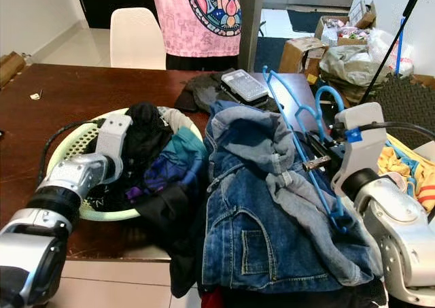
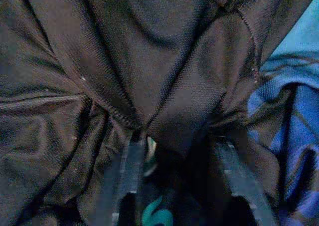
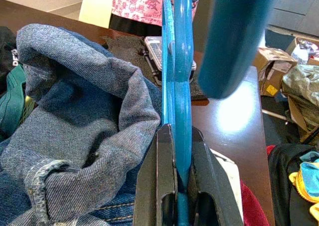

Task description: Hang hanger

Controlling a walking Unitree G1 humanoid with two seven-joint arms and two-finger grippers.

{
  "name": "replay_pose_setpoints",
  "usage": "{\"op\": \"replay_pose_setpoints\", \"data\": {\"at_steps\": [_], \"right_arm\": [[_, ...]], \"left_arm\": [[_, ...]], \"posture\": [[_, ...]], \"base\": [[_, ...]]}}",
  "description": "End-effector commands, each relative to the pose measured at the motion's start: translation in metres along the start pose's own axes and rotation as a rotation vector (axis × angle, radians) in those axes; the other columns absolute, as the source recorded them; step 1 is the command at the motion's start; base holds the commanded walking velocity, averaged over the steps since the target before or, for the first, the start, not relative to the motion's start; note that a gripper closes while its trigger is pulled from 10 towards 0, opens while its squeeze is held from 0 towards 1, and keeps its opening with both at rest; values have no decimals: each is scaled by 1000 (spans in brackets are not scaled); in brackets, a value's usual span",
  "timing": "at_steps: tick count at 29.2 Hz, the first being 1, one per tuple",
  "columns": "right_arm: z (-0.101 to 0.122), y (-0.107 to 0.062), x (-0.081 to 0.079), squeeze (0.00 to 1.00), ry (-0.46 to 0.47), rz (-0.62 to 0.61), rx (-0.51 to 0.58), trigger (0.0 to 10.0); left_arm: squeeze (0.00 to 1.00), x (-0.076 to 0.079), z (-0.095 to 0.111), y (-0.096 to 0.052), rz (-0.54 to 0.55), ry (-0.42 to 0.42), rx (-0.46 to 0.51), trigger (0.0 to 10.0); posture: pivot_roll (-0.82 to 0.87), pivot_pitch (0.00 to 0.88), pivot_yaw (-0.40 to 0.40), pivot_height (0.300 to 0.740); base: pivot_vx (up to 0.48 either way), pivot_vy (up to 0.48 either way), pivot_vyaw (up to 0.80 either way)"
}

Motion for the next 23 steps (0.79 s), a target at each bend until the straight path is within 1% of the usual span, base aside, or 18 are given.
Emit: {"op": "replay_pose_setpoints", "data": {"at_steps": [1, 3, 5, 8, 9, 11, 12, 13, 14, 16, 17, 18, 20, 21, 22, 23], "right_arm": [[1, -2, 2, 0, -2, -11, -9, 10000], [2, -1, 3, 0, -3, -15, -6, 10000], [2, 1, 4, 0, -5, -21, -2, 10000], [2, 1, 4, 0, -5, -21, -2, 10000], [2, 1, 4, 0, -4, -22, 1, 10000], [2, 1, 4, 0, -4, -22, 1, 10000], [2, 3, 4, 0, -2, -24, 8, 10000], [2, 3, 4, 0, -2, -24, 8, 10000], [2, 6, 3, 0, 3, -25, 19, 10000], [2, 6, 3, 0, 3, -25, 19, 10000], [2, 10, 2, 0, 9, -24, 32, 10000], [3, 13, 1, 0, 15, -24, 45, 10000], [3, 13, 1, 0, 15, -24, 45, 10000], [3, 16, 0, 0, 22, -25, 56, 10000], [4, 19, 0, 0, 29, -29, 69, 10000], [4, 19, 0, 0, 29, -29, 69, 10000]], "left_arm": [[0, -4, -26, 0, 9, 2, -87, 0], [0, -3, -26, 1, 10, -2, -83, 0], [0, -5, -19, 0, 26, -4, -52, 0], [0, -5, -19, 0, 26, -4, -52, 0], [0, -9, -9, -1, 46, -5, -11, 0], [0, -9, -9, -1, 46, -5, -11, 0], [0, -20, 22, -8, 109, 13, 111, 0], [0, -20, 22, -8, 109, 13, 111, 0], [0, -32, 62, -22, 189, 45, 274, 0], [0, -32, 62, -22, 189, 45, 274, 0], [0, -43, 104, -44, 266, 60, 441, 0], [0, -50, 135, -67, 327, 72, 574, 0], [0, -50, 135, -67, 327, 72, 574, 0], [0, -53, 156, -84, 372, 85, 661, 0], [0, -55, 169, -97, 402, 85, 721, 0], [0, -55, 169, -97, 402, 85, 721, 0]], "posture": [[108, 125, -10, 740], [111, 119, -10, 740], [114, 110, -11, 740], [114, 110, -11, 740], [117, 103, -10, 740], [117, 103, -10, 740], [132, 74, -9, 740], [132, 74, -9, 740], [146, 51, -5, 740], [146, 51, -5, 740], [159, 33, -4, 740], [168, 15, 1, 740], [168, 15, 1, 740], [177, 1, 5, 740], [188, 0, 14, 740], [188, 0, 14, 740]], "base": [[0, 0, 0], [0, 0, 0], [0, 0, 0], [0, 0, 0], [0, 0, 0], [0, 0, 0], [0, 0, 0], [0, 0, 0], [0, 0, 0], [0, 0, 0], [0, 0, 0], [0, 0, 0], [0, 0, 0], [0, 0, 0], [0, 0, 0], [0, 0, 0]]}}
Point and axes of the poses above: a point about 5 cm out from each wrist's last joint towards the gripper, its own y axis pointing out of the wrist towards the gripper, its own z axis along the axis of the wrist's last joint, x = y × z, the point moved 2 cm from there along y, pointing out of the wrist towards the gripper, and after that the axes turned 5 degrees about y, right-handed, at the moved point
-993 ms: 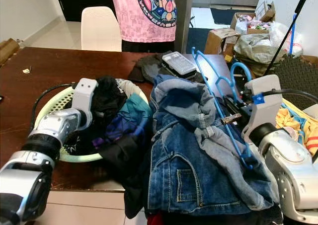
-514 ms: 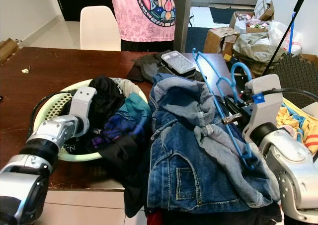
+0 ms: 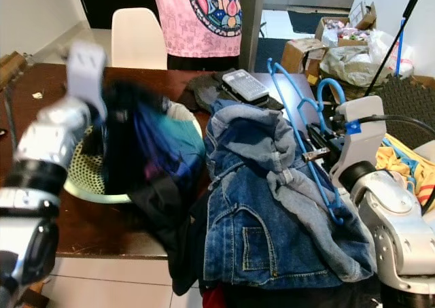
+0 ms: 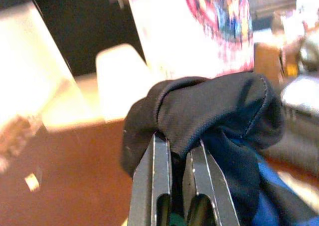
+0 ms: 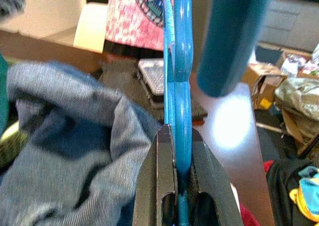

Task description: Hang hanger

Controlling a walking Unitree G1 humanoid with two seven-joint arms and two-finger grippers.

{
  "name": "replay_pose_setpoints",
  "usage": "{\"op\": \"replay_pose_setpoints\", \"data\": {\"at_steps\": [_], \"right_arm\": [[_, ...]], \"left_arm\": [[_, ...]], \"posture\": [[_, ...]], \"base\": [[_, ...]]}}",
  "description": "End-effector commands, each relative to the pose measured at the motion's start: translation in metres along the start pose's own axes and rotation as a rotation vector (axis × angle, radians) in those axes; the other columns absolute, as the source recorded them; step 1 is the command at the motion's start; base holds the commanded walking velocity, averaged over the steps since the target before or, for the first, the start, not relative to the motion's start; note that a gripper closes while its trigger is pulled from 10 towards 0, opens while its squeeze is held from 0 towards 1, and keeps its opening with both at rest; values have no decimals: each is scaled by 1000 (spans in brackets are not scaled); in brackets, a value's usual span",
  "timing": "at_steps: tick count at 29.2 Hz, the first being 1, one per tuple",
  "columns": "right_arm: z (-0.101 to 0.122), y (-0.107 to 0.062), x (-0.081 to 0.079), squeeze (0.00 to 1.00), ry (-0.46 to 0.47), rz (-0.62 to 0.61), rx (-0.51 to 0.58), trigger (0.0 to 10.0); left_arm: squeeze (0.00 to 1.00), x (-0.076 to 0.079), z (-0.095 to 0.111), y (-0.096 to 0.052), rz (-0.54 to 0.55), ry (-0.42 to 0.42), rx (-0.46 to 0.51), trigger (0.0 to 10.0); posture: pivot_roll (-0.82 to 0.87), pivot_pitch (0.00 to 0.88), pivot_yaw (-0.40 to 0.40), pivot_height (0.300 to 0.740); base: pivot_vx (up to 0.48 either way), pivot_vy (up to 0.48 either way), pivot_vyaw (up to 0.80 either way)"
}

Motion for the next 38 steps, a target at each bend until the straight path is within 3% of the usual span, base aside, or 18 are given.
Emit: {"op": "replay_pose_setpoints", "data": {"at_steps": [1, 11, 14, 15, 16, 17, 19, 20, 21, 22, 25, 26, 27, 28, 34, 37, 38], "right_arm": [[-2, 4, -2, 0, 1, 3, 7, 10000], [0, 9, 1, 0, 10, -20, 38, 10000], [0, 9, 1, 0, 10, -20, 38, 10000], [0, 9, 1, 0, 12, -22, 43, 10000], [0, 9, 1, 0, 12, -22, 43, 10000], [0, 10, 1, 0, 13, -24, 48, 10000], [0, 10, 1, 0, 13, -24, 48, 10000], [0, 10, 1, 0, 14, -26, 53, 10000], [0, 10, 1, 0, 14, -26, 53, 10000], [0, 10, 1, 0, 17, -30, 58, 10000], [0, 10, 1, 0, 17, -30, 58, 10000], [-1, 10, 2, 0, 18, -32, 61, 10000], [-1, 10, 2, 0, 18, -32, 61, 10000], [-1, 11, 2, 0, 20, -32, 63, 10000], [-1, 11, 1, 0, 22, -30, 66, 10000], [-2, 12, 0, 0, 23, -29, 66, 10000], [-2, 12, 0, 0, 24, -28, 65, 10000]], "left_arm": [[0, -16, 15, -2, 61, 23, 51, 0], [0, -25, 45, -6, 146, 34, 181, 0], [0, -25, 45, -6, 146, 34, 181, 0], [0, -36, 53, -7, 195, 50, 212, 0], [0, -36, 53, -7, 195, 50, 212, 0], [0, -56, 61, -10, 274, 74, 237, 0], [0, -56, 61, -10, 274, 74, 237, 0], [0, -80, 68, -15, 369, 99, 255, 0], [0, -80, 68, -15, 369, 99, 255, 0], [0, -111, 81, -24, 491, 135, 289, 0], [0, -111, 81, -24, 491, 135, 289, 0], [0, -133, 92, -33, 580, 162, 318, 0], [0, -133, 92, -33, 580, 162, 318, 0], [0, -147, 103, -40, 639, 192, 351, 0], [0, -149, 109, -42, 653, 215, 370, 0], [0, -142, 107, -40, 634, 222, 371, 0], [0, -132, 100, -37, 600, 210, 358, 0]], "posture": [[188, 0, 14, 740], [203, 0, 29, 740], [203, 0, 29, 740], [203, 0, 33, 740], [203, 0, 33, 740], [205, 0, 34, 740], [205, 0, 34, 740], [206, 0, 36, 740], [206, 0, 36, 740], [210, 0, 36, 740], [210, 0, 36, 740], [213, 0, 35, 740], [213, 0, 35, 740], [216, 0, 35, 740], [217, 0, 35, 740], [217, 0, 35, 740], [216, 0, 34, 740]], "base": [[0, 0, 0], [0, 0, 0], [0, 0, 0], [0, 0, 0], [0, 0, 0], [0, 0, 0], [0, 0, 0], [0, 0, 0], [0, 0, 0], [0, 0, 0], [0, 0, 0], [0, 0, 0], [0, 0, 0], [0, 0, 0], [0, 0, 0], [0, 0, 0], [0, 0, 0]]}}
Point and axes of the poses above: a point about 5 cm out from each wrist's last joint towards the gripper, its own y axis pointing out of the wrist towards the gripper, its own z axis along the axis of the wrist's last joint, x = y × z, the point moved 2 cm from there along y, pointing out of the wrist towards the gripper, and after that the axes turned 5 degrees about y, right-handed, at the moved point
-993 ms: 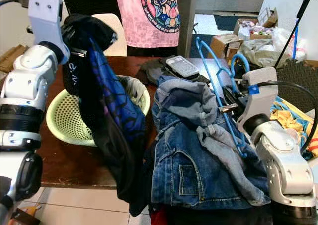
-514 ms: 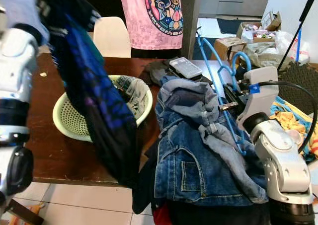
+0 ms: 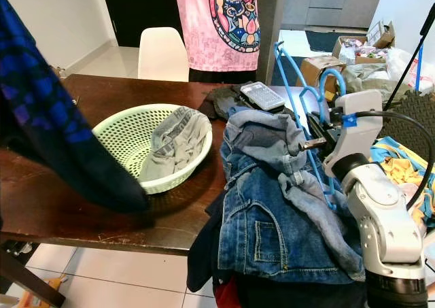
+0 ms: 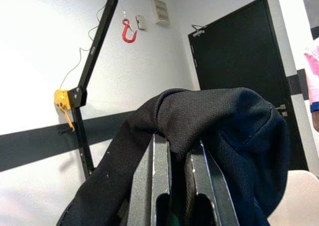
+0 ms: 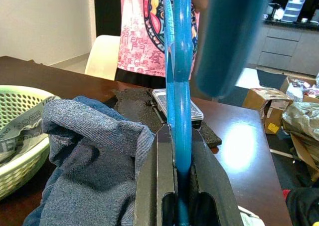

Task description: Hang hanger

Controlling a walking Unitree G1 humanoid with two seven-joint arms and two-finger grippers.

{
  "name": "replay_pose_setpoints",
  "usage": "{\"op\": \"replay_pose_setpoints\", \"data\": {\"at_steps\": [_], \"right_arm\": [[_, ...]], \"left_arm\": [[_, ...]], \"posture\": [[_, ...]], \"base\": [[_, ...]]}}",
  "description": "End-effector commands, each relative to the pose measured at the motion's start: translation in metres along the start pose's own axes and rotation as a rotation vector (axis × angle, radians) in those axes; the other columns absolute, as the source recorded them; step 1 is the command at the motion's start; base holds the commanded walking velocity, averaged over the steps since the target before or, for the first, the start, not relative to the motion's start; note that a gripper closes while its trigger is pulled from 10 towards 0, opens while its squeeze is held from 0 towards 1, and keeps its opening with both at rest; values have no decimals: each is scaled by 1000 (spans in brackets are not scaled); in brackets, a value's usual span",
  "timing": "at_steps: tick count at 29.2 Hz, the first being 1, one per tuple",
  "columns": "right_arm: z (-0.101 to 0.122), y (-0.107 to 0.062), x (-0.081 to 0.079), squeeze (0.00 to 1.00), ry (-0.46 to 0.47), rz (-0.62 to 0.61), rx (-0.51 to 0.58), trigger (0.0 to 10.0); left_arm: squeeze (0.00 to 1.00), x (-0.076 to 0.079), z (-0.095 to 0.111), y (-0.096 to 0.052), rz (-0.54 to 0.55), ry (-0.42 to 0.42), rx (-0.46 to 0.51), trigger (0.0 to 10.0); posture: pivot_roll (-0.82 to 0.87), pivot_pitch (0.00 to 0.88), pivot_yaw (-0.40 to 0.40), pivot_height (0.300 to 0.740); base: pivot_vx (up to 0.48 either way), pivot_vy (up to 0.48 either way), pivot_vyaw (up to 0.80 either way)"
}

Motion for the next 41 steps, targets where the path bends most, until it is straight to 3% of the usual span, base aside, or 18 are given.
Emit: {"op": "replay_pose_setpoints", "data": {"at_steps": [1, 3, 8, 15, 17, 18, 20, 21, 22, 23, 24, 25, 27, 29, 31, 33, 40, 41], "right_arm": [[-2, 1, 0, 0, 6, -2, 1, 10000], [-2, 1, 0, 0, 6, -2, 1, 10000], [-3, 1, -1, 0, 4, 0, 3, 10000], [-3, 0, -1, 0, 1, 0, 2, 10000], [-4, 1, -2, 0, 1, 3, 1, 10000], [-4, 1, -2, 0, 1, 3, 1, 10000], [-4, 1, -3, 0, 0, 9, 3, 10000], [-4, 1, -3, 0, 0, 9, 3, 10000], [-3, 1, -4, 0, -1, 11, 5, 10000], [-3, 1, -4, 0, -1, 11, 5, 10000], [-3, 0, -3, 0, -2, 13, 5, 10000], [-3, 0, -3, 0, -2, 13, 5, 10000], [-3, -1, -2, 0, -4, 14, 4, 10000], [-3, -1, -2, 0, -4, 14, 4, 10000], [-3, 0, -2, 0, -4, 15, 4, 10000], [-3, 0, -3, 0, -4, 17, 3, 10000], [-4, 1, -4, 0, -3, 18, 2, 10000], [-4, 0, -4, 0, -5, 17, -1, 10000]], "left_arm": [[0, 18, -1, -8, -51, -18, -1, 0], [0, 18, -1, -8, -51, -18, -1, 0], [0, 52, -14, -25, -138, -63, -44, 0], [0, 77, -17, -34, -232, -121, -66, 0], [0, 117, -25, -61, -384, -168, -120, 0], [0, 117, -25, -61, -384, -168, -120, 0], [0, 159, -43, -113, -550, -218, -236, 0], [0, 159, -43, -113, -550, -218, -236, 0], [0, 176, -48, -141, -629, -246, -291, 118], [0, 176, -48, -141, -629, -246, -291, 118], [0, 189, -49, -168, -704, -274, -335, 39], [0, 189, -49, -168, -704, -274, -335, 39], [0, 208, -42, -212, -857, -327, -375, 78], [0, 208, -42, -212, -857, -327, -375, 78], [0, 219, -31, -240, -1005, -356, -355, 118], [0, 221, -28, -247, -1053, -352, -341, 118], [0, 222, -27, -253, -1098, -344, -340, 196], [0, 223, -27, -261, -1166, -326, -348, 2157]], "posture": [[214, 0, 34, 740], [214, 0, 34, 740], [206, 0, 36, 740], [206, 0, 35, 740], [209, 0, 36, 740], [209, 0, 36, 740], [200, 0, 42, 740], [200, 0, 42, 740], [199, 0, 42, 740], [199, 0, 42, 740], [199, 0, 42, 740], [199, 0, 42, 740], [197, 0, 42, 740], [197, 0, 42, 740], [203, 0, 42, 740], [203, 0, 42, 740], [203, 0, 41, 740], [201, 0, 41, 740]], "base": [[0, 0, 0], [0, 0, 0], [0, 0, 0], [0, 0, 0], [0, 0, 0], [0, 0, 0], [0, 0, 0], [0, 0, 0], [0, 0, 0], [0, 0, 0], [0, 0, 0], [0, 0, 0], [0, 0, 0], [0, 0, 0], [0, 0, 0], [0, 0, 0], [0, 0, 0], [0, 0, 0]]}}
Point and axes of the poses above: a point about 5 cm out from each wrist's last joint towards the gripper, its own y axis pointing out of the wrist towards the gripper, its own z axis along the axis of the wrist's last joint, x = y × z, the point moved 2 cm from there along y, pointing out of the wrist towards the gripper, and after that the axes turned 5 degrees about y, right-handed, at the moved point
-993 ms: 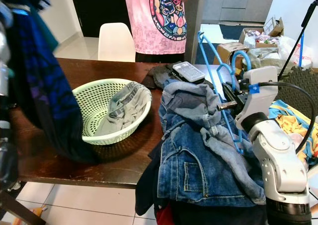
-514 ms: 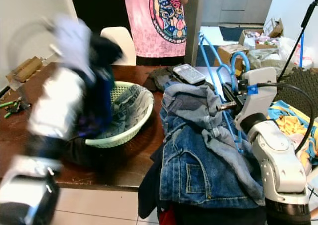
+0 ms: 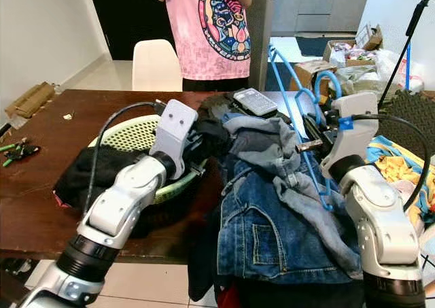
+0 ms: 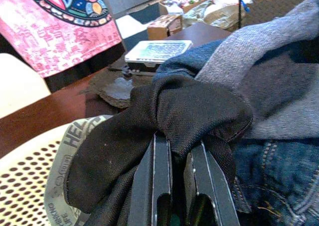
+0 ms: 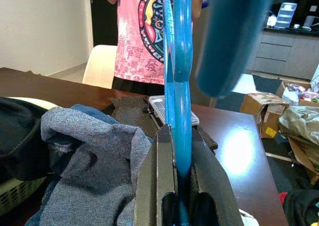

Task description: Hang hanger

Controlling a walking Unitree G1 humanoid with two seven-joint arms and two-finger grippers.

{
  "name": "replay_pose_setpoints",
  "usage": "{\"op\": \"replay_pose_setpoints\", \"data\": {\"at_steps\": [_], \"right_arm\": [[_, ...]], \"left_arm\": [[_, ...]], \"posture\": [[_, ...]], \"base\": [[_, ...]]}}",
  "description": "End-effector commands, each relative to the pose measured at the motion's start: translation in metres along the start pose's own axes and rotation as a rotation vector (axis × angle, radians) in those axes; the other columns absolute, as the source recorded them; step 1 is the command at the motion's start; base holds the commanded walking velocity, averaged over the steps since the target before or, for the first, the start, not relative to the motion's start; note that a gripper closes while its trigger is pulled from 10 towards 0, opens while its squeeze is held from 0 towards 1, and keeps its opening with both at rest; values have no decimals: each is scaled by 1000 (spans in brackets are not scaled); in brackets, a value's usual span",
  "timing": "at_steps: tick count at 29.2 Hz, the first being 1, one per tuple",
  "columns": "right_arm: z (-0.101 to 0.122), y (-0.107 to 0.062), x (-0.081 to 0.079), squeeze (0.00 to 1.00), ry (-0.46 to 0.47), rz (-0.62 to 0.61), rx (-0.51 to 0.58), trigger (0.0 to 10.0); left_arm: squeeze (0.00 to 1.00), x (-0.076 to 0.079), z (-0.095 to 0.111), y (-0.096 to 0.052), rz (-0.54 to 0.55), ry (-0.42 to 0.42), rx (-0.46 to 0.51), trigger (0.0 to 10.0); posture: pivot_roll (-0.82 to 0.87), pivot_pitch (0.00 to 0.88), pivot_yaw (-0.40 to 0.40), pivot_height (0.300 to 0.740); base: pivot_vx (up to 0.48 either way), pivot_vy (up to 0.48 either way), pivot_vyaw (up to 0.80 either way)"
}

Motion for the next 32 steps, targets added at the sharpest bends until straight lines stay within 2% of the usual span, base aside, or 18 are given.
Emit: {"op": "replay_pose_setpoints", "data": {"at_steps": [1, 3, 4, 5, 6, 7, 8, 16, 18, 19, 22, 24, 26, 27, 28, 30, 31, 32], "right_arm": [[-2, 0, -1, 0, 0, 4, -3, 10000], [-2, 0, -1, 0, 0, 4, -3, 10000], [-2, 0, 0, 0, -2, 3, -5, 10000], [-2, 0, 0, 0, -2, 3, -5, 10000], [-2, -1, 0, 0, -4, 3, -8, 10000], [-2, -1, 0, 0, -4, 3, -8, 10000], [-3, -1, 1, 0, -6, 3, -12, 10000], [-3, 0, 1, 0, -10, 6, -19, 10000], [-3, 1, 1, 0, -11, 6, -22, 10000], [-3, 1, 1, 0, -11, 6, -22, 10000], [-4, 1, 0, 0, -11, 9, -22, 10000], [-4, 2, -1, 0, -10, 13, -22, 10000], [-4, 2, -1, 0, -9, 14, -22, 10000], [-4, 2, -1, 0, -9, 15, -22, 10000], [-4, 2, -1, 0, -9, 15, -22, 10000], [-4, 2, -1, 0, -8, 17, -23, 10000], [-5, 3, -2, 0, -7, 21, -24, 10000], [-5, 3, -2, 0, -7, 21, -24, 10000]], "left_arm": [[0, 8, -2, -4, -67, 23, -21, 2157], [0, 8, -2, -4, -67, 23, -21, 2157], [0, 15, -7, -7, -130, 42, -58, 4549], [0, 15, -7, -7, -130, 42, -58, 4549], [0, 19, -11, -10, -172, 48, -91, 10000], [0, 19, -11, -10, -172, 48, -91, 10000], [1000, 17, -11, -12, -179, 40, -111, 10000], [1000, -3, 9, -14, -171, -97, -93, 10000], [1000, -20, 30, -15, -177, -236, -25, 10000], [1000, -20, 30, -15, -177, -236, -25, 10000], [1000, -39, 51, -22, -210, -362, 88, 10000], [1000, -56, 56, -25, -153, -427, 117, 10000], [1000, -62, 56, -26, -121, -452, 117, 10000], [1000, -77, 50, -27, -13, -473, 87, 10000], [1000, -77, 50, -27, -13, -473, 87, 10000], [1000, -94, 28, -29, 144, -454, -32, 10000], [906, -102, 8, -32, 228, -452, -130, 10000], [906, -102, 8, -32, 228, -452, -130, 10000]], "posture": [[201, 0, 41, 740], [201, 0, 41, 740], [200, 0, 42, 740], [200, 0, 42, 740], [201, 0, 39, 740], [201, 0, 39, 740], [202, 0, 38, 740], [202, 0, 36, 740], [209, 0, 32, 740], [209, 0, 32, 740], [213, 0, 32, 740], [214, 0, 30, 740], [214, 0, 30, 740], [218, 0, 28, 740], [218, 0, 28, 740], [224, 0, 25, 740], [226, 0, 24, 740], [226, 0, 24, 740]], "base": [[0, 0, 0], [0, 0, 0], [0, 0, 0], [0, 0, 0], [0, 0, 0], [0, 0, 0], [0, 0, 0], [0, 0, 0], [0, 0, 0], [0, 0, 0], [0, 0, 0], [0, 0, 0], [0, 0, 0], [0, 0, 0], [0, 0, 0], [0, 0, 0], [0, 0, 0], [0, 0, 0]]}}
Point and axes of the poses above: a point about 5 cm out from each wrist's last joint towards the gripper, its own y axis pointing out of the wrist towards the gripper, its own z axis along the axis of the wrist's last joint, x = y × z, the point moved 2 cm from there along y, pointing out of the wrist towards the gripper, and after that the axes turned 5 degrees about y, right-handed, at the moved point
